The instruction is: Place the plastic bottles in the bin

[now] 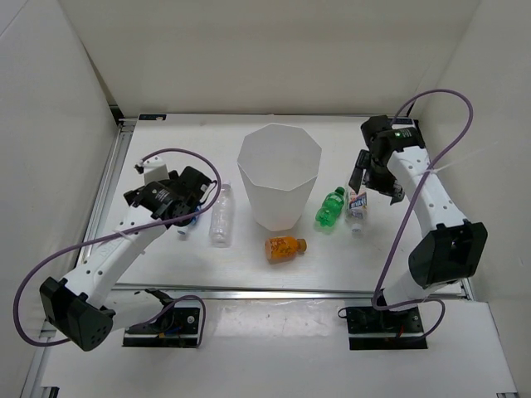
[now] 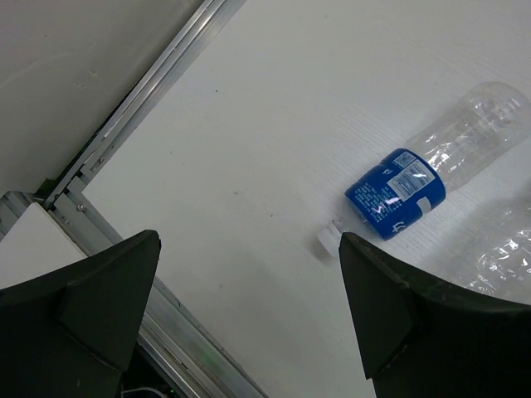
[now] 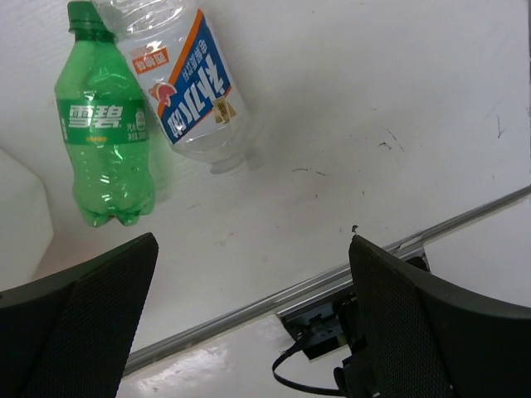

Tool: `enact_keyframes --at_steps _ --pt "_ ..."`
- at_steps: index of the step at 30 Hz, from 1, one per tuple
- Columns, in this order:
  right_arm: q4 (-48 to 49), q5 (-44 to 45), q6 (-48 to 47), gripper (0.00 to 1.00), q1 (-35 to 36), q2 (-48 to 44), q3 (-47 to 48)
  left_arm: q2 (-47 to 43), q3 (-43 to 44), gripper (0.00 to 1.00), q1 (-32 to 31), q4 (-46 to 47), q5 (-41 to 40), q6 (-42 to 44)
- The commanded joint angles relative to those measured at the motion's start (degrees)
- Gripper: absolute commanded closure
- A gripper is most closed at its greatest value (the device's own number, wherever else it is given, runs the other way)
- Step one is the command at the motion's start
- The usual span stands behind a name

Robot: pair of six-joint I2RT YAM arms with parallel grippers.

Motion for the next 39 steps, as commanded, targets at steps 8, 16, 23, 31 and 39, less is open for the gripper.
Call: enact_keyframes --at_steps 8,16,23,31,39 --pt "-5.5 -8.1 4.6 0.0 -3.0 7.5 5.3 0.2 -2.9 0.0 0.2 2.4 1.4 1.5" --pt "-0.7 -1.6 -3.5 0.0 0.9 11.3 8.6 2.7 -2.9 0.0 0.2 4.0 2.5 1.5" --pt "13.1 -10.4 -8.9 0.0 -2.5 10.5 -1.5 4.4 -2.4 0.0 0.2 4.0 3.9 2.0" --pt "17.6 -18.2 -10.2 0.0 -10.0 18.3 2.3 6.9 -1.8 0.0 0.2 4.5 5.1 3.3" --pt "19.3 -25.5 -10.2 0.0 -11.7 29.0 11.0 11.8 0.9 0.0 0.2 0.6 5.1 3.3"
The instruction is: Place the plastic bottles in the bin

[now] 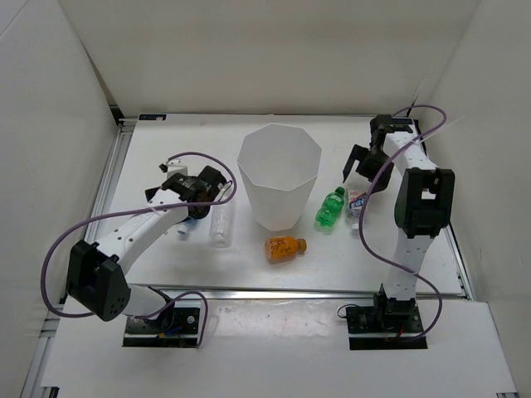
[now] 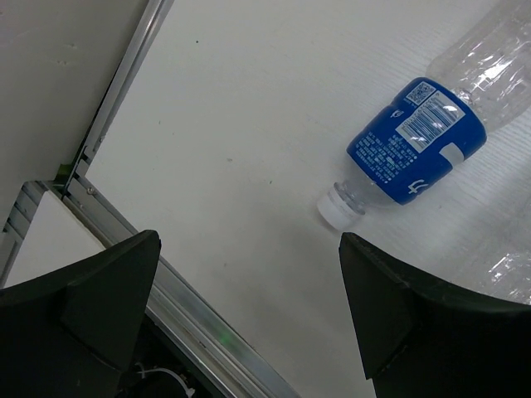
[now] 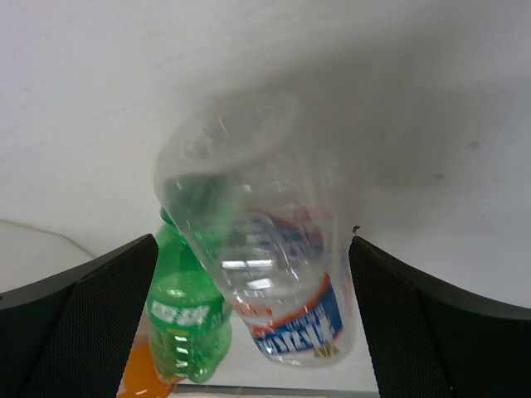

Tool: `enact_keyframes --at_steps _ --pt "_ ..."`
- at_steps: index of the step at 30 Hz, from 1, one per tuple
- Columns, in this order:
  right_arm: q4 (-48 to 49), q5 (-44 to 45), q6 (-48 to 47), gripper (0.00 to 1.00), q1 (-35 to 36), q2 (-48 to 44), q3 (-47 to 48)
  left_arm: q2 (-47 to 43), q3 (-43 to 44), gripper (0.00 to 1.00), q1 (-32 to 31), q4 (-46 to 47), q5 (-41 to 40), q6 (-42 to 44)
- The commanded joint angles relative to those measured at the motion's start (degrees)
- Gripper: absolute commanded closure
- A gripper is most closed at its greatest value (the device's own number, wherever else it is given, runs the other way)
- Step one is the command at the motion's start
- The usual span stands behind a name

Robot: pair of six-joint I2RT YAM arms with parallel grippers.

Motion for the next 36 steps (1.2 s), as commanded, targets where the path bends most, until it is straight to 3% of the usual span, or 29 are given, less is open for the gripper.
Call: enact_keyframes --at_steps 1,7,11,14,15,17,24,28,31,34,36 --pt "1.6 -4.7 -0.5 0.0 -0.3 4.6 4.6 0.7 3.6 0.0 0.1 -2.5 0.0 0.0" --pt "1.0 -2.0 1.6 0.02 -1.5 8.3 6.8 4.3 5.6 0.0 0.1 -4.5 0.5 -1.0" --pt "1.0 -1.4 2.9 0.13 -4.6 8.3 4.9 6.3 7.6 0.0 0.1 -5.7 1.1 -1.6" --pt "1.0 -1.4 2.9 0.34 -6.9 7.6 4.2 6.8 7.6 0.0 0.1 -5.7 1.1 -2.3" --pt "1.0 -1.4 2.9 0.51 -6.9 6.2 4.2 6.8 8.1 0.0 0.1 -5.7 1.1 -2.3" --pt "-0.2 1.4 3.9 0.72 -7.4 4.3 4.2 8.0 8.7 0.0 0.1 -5.7 1.1 -2.9" --pt "-7.8 9.1 8.6 0.97 -7.9 -2.9 17.8 9.9 11.0 0.0 0.1 -5.7 1.1 -3.9" --pt "-9.6 3.6 11.9 0.97 -7.9 -10.0 27.1 10.4 13.3 0.0 0.1 -8.0 1.1 -6.5" --pt "0.2 -3.8 12.6 0.97 -4.7 -19.1 28.2 9.2 13.3 0.0 0.1 -9.9 -0.4 -10.0" --pt "9.5 -9.2 11.8 0.96 -0.5 -25.8 23.0 8.5 13.3 0.0 0.1 -10.4 -0.9 -11.2" --pt "15.8 -13.2 11.1 0.94 3.0 -26.7 23.7 7.4 12.8 0.0 0.1 -10.4 -0.9 -11.7"
